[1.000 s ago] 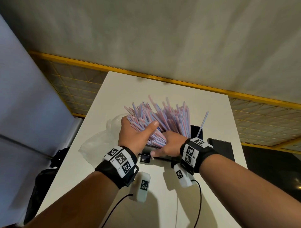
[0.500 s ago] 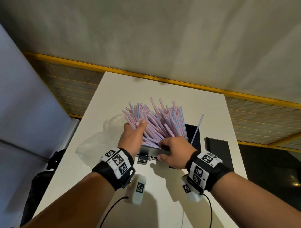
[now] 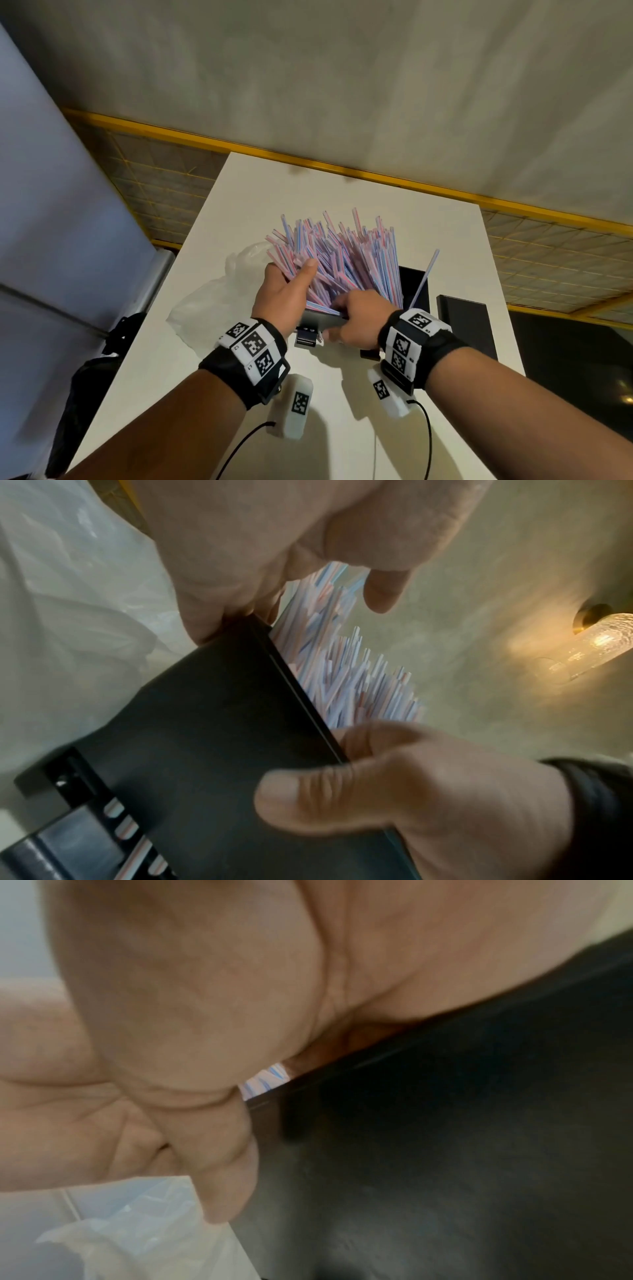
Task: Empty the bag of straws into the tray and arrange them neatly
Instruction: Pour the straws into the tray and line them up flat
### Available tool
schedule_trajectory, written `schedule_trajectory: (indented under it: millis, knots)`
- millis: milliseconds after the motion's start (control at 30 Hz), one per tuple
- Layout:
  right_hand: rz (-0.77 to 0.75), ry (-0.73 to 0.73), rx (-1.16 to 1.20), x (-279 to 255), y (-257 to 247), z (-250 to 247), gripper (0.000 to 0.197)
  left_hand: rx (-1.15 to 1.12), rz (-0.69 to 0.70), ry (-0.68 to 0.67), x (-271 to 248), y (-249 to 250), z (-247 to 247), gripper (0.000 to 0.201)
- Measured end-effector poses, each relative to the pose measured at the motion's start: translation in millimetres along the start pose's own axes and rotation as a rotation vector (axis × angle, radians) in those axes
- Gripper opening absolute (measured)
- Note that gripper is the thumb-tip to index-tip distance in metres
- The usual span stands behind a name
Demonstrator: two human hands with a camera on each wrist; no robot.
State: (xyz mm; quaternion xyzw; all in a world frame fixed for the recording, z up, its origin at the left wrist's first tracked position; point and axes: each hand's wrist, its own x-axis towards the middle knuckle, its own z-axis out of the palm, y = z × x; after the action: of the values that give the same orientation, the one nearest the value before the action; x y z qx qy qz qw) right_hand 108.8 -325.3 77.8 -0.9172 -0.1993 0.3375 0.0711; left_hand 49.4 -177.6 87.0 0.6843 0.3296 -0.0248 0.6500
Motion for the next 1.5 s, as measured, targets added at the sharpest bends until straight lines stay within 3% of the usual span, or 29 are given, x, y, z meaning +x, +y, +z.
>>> schedule_trajectory:
  millis: [167,333,400,567,667,700,800,867,1033,1167,1267,1333,1433,1500]
  knots:
    - [-0.005,-0.071,-0.044,13,-10,-6,0.044,0.052,0.014,0.011,6,-6,5,0.108]
    - [0.018,-0.093,-0.033,21,-13,-8,0.037,0.108,0.019,0.03,7,-2,4,0.067]
    - [0.023,-0.08,-0.006,23,-12,-7,0.038,0.123,0.027,0.018,6,-1,3,0.063]
    - [0.005,-0.129,0.068,23,-10,-8,0.071,0.109,0.045,0.013,7,2,3,0.065]
    - [0.018,-0.134,0.046,24,-12,-9,0.044,0.116,0.067,0.023,7,5,4,0.086]
    - [0.017,-0.138,0.043,24,-13,-9,0.047,0.119,0.077,0.03,7,5,4,0.094]
    - [-0.011,-0.12,0.095,22,-13,-8,0.088,0.101,0.119,0.035,5,5,5,0.099]
    - [-0.034,-0.116,0.123,21,-13,-9,0.096,0.075,0.12,0.051,8,3,4,0.099]
    - [-0.035,-0.058,0.136,13,-9,-14,0.088,-0.055,0.149,0.169,10,7,-1,0.097]
    - [-0.056,-0.004,0.102,6,-8,-13,0.089,-0.094,0.179,0.224,14,11,-3,0.083]
    - [-0.107,0.043,0.057,0,-4,-9,0.07,-0.094,0.193,0.225,17,10,-3,0.079]
    - [-0.132,0.096,0.04,-8,0,-8,0.072,-0.109,0.181,0.22,18,6,-3,0.078]
    - [-0.102,0.186,0.006,-17,12,-5,0.049,-0.154,0.156,0.218,18,2,-1,0.08]
    - [-0.024,0.21,-0.01,-20,15,-3,0.052,-0.177,0.149,0.225,18,1,1,0.076]
